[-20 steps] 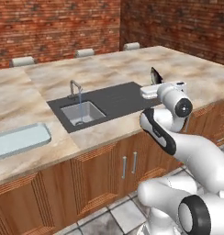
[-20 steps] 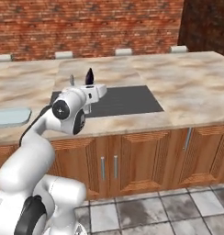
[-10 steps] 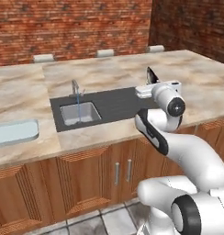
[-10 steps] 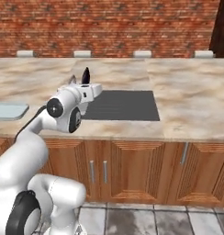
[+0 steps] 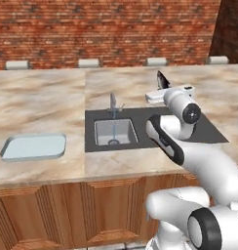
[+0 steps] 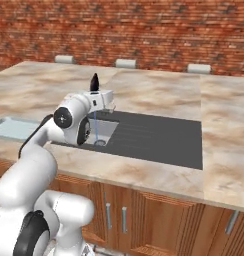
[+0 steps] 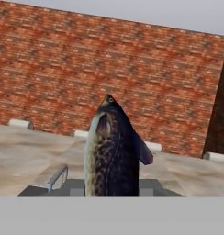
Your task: Take the fish out of the fridge, briefly rinse it in the sink, and place it on the tray next to the sink.
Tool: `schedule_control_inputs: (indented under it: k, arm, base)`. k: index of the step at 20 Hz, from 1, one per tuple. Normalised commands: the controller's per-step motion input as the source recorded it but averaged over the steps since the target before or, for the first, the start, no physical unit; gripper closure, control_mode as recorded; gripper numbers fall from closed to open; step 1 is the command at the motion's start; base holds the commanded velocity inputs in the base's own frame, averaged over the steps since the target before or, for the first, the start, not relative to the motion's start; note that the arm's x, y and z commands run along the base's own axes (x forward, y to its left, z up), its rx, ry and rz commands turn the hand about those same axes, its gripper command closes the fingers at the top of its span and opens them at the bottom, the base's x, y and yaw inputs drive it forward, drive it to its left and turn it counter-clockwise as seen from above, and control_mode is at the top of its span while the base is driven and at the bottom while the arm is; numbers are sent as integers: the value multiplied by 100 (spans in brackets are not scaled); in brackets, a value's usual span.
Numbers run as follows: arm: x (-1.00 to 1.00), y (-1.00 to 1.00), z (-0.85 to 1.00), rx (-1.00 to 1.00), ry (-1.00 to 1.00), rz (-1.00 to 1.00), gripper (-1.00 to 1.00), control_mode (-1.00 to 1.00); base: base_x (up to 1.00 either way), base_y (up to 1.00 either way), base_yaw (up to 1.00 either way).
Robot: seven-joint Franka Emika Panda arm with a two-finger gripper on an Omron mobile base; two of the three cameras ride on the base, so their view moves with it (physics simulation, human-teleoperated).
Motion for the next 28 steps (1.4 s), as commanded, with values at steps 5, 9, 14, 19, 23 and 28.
schedule_control_inputs:
  k: [5,9,14,19,23,28]
  arm:
    - [0,0,0,0,0,0,100,100]
    - [18,-19,12,25,69,0,100,-100]
    - [28,-23,0,39,100,5,100,-100]
    - [2,-27,20,39,98,5,100,-100]
    - [16,-6,-15,19,100,0,100,-100]
    - [0,0,-14,0,31,0,100,-100]
  base:
    - [68,-3,0]
    - [6,0,0]
    - [0,0,0]
    - [0,0,0]
    - [0,0,0]
    - [0,0,0]
